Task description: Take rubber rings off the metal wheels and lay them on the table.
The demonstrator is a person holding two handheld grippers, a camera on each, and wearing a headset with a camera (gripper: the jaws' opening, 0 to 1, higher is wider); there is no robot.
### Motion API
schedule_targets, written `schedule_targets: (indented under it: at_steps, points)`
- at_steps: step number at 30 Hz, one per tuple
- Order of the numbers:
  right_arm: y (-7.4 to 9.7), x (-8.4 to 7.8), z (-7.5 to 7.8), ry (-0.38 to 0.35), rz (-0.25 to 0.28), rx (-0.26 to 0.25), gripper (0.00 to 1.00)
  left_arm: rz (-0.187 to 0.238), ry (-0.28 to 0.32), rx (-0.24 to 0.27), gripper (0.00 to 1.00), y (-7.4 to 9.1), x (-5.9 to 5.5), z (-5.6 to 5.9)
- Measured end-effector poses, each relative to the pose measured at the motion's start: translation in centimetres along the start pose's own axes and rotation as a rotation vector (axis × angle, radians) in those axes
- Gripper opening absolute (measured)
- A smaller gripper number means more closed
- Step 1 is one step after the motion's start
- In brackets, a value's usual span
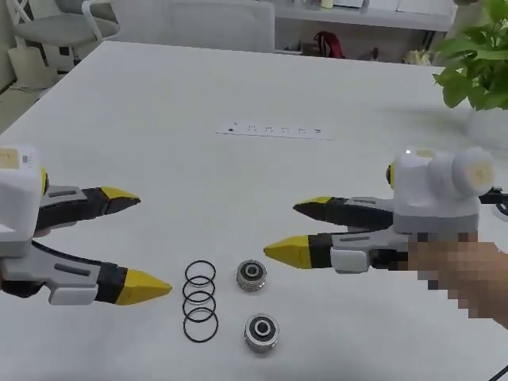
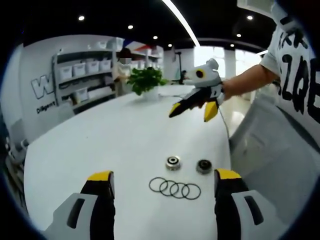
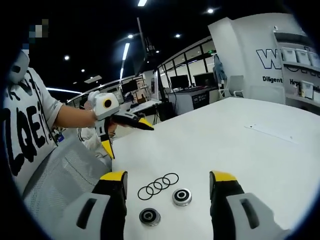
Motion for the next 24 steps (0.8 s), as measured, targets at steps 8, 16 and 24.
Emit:
schedule_targets:
  at_steps: [8,16,24]
  points:
    - [1.5,-1.9,-0.3,0.101,-0.028,0.004,0.71,-0.004,0.000,0.001,0.84,0.2,-0.1,0.2]
    - [2.7,-4.0,0.0,0.161,-0.068,-0.003,0.78,-0.014,-0.007,-0.005,0.86,0.2,-0.3,0.5]
    - [3.6,-5.6,0.3,0.209,-0.107,-0.017,0.83,-0.028,-0.016,-0.007,0.88,0.2,-0.7,0.8]
Point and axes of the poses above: the centre of the closed fingertips' face, and the gripper's own axes: y roughly backward along the fingers, z roughly to its right, x roughly out of its top, the point moved 1 cm from there along y, roughly backward along the fingers, and after that the axes turned 13 degrees about -x, right-handed, at the moved point
